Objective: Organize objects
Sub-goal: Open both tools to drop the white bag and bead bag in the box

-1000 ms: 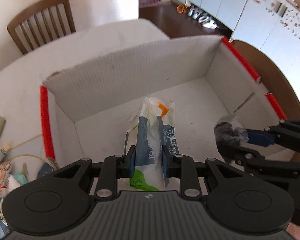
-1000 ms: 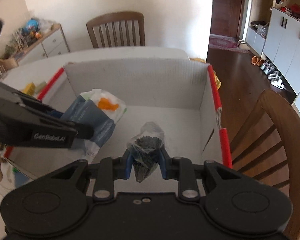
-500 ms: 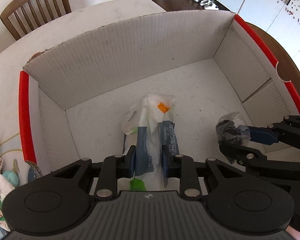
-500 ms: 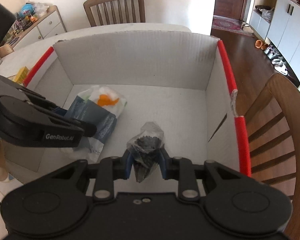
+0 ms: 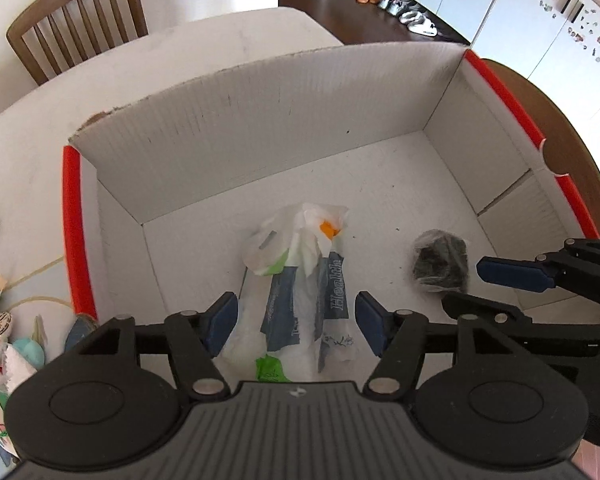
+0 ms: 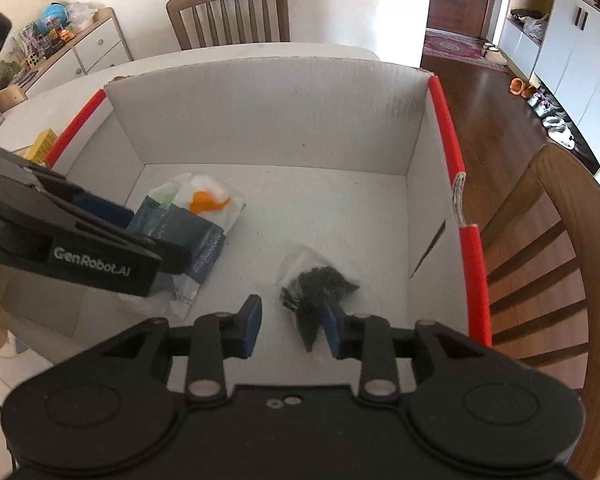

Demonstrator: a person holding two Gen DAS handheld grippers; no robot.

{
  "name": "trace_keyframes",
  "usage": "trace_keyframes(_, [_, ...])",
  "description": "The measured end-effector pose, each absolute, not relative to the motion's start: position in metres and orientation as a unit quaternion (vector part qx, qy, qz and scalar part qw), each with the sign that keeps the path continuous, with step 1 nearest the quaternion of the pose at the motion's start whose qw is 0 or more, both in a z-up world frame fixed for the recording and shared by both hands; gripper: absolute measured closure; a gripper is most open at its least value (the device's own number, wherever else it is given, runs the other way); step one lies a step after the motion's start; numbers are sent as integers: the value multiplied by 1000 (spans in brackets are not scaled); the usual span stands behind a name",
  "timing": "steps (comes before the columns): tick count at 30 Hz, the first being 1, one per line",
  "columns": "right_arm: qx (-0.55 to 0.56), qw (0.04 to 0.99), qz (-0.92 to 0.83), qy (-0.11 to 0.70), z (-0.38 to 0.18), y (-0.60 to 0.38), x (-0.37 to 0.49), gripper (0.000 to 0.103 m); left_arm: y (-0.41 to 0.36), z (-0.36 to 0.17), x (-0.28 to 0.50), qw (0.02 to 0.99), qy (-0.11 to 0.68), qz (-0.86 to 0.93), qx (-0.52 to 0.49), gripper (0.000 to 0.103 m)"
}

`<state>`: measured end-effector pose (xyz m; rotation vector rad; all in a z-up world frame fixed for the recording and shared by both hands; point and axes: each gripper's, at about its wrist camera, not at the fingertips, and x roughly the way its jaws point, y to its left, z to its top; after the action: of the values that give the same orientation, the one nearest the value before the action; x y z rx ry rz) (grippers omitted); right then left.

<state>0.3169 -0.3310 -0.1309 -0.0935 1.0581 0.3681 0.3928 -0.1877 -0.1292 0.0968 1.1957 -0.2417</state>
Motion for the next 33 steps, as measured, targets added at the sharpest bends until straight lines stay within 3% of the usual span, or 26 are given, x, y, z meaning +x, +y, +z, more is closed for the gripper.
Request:
trace_keyframes(15, [-4,872,186,453,-77,-342,286,63,-170,-63,343,866,484,-127,14,39])
trace_keyframes(21, [1,887,194,418,-51,-337,267,43,-153,-36,313,889,441,-123,9,38])
trace_keyframes(27, [14,895,204,397,-33,-327,253,27,-123,-17,283,911,399,-108,-5,30])
trace_keyframes(33, [19,903,220,369,-18,-305,233,5,-85,-7,258,923,371,-99,-24,20])
